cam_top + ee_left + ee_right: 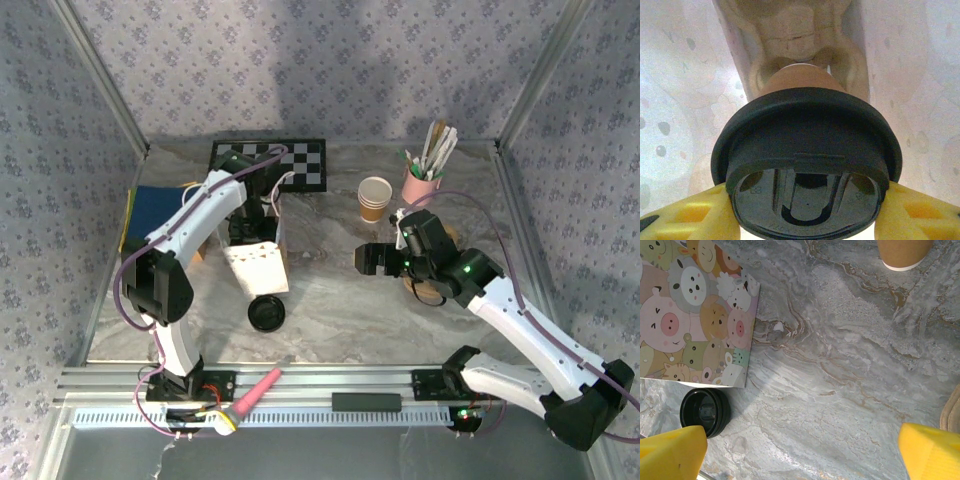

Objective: Pack the takeout coffee

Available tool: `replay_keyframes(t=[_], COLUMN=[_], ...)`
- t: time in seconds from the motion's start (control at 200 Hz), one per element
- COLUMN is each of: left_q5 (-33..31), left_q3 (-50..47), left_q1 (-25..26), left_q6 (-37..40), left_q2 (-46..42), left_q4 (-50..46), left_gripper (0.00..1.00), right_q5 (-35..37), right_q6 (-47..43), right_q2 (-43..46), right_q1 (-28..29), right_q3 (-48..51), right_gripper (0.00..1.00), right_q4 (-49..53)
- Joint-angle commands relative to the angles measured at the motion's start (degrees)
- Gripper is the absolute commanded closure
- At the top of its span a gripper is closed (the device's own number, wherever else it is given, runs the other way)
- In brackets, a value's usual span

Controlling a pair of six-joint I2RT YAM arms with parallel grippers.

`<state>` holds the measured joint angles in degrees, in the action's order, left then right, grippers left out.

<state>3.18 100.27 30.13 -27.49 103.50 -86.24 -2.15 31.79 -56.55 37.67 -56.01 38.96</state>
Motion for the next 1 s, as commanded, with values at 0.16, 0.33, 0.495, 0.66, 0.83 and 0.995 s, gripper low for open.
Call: replay_keyframes(t=[0.16, 0.33, 0.495, 0.66, 0.83, 0.995], left_q5=[-0.8, -0.9, -1.0, -1.1, -2.9, -3.8], left_q3=[2.2, 3.4, 4.5, 5.1, 9.9, 13.9], left_q1=[0.4, 0.3, 0.2, 0.1, -0.5, -1.4], left_q6=[0.0, 0.2, 0.5, 1.0, 1.5, 1.0], left_q2=[0.0, 0.5, 1.3, 1.9, 2.4, 1.7], left_q4=[-3.0, -3.3, -3.9, -4.3, -7.5, -9.3], left_gripper=[0.46, 0.46, 0.46, 0.46, 0.46, 0.46], right_q5=[0.7, 0.7, 0.5, 0.9, 1.0, 0.7], right_q6=[0.5, 0.6, 0.6, 0.4, 0.2, 0.2], right_q2=[-0.1, -0.1, -0.6, -0.6, -0.6, -0.9], right_q1=[0.5, 0.6, 0.6, 0.6, 0.6, 0.6], right_q3=[0.1, 0.2, 0.1, -0.3, 0.1, 0.2], right_gripper=[0.0, 0.0, 0.0, 0.0, 0.0, 0.0], right_q4=[0.2, 0.1, -0.2, 0.2, 0.0, -0.8])
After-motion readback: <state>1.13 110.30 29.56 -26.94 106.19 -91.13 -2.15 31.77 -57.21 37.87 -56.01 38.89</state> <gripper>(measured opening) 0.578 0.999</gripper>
